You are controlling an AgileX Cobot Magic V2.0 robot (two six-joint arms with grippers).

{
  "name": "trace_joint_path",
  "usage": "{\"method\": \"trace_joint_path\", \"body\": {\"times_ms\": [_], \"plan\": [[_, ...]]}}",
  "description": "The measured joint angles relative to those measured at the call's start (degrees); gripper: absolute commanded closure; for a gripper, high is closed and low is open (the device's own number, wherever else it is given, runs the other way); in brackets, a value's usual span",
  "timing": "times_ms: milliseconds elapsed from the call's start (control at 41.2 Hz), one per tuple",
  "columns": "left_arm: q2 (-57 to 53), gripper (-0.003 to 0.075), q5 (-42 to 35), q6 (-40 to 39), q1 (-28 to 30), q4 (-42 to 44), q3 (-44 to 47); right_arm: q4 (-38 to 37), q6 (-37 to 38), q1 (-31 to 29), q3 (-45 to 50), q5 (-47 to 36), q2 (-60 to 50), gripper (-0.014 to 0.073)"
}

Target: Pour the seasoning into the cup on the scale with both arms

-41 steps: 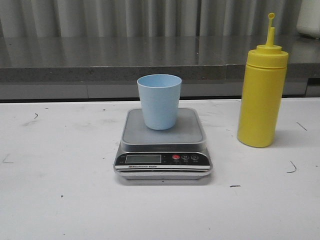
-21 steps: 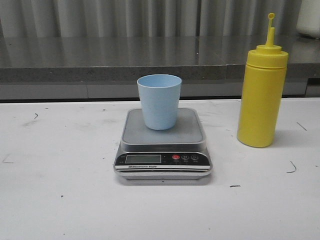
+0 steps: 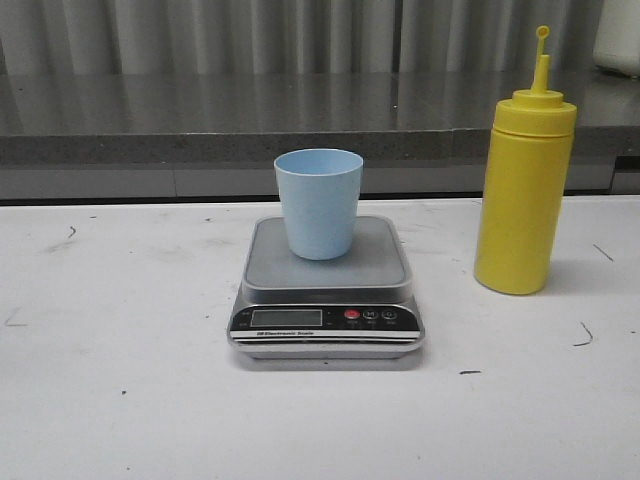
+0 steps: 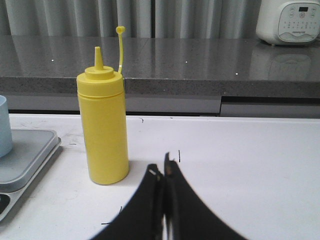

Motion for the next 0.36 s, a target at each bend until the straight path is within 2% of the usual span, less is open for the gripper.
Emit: {"method": "trace_joint_path", "body": {"times_ms": [364], "plan": [[0.00,0.0740,0.00,0.00,0.00,0.00,0.00,-0.11,0.03,0.00,0.00,0.09,-0.10,0.0662]]}}
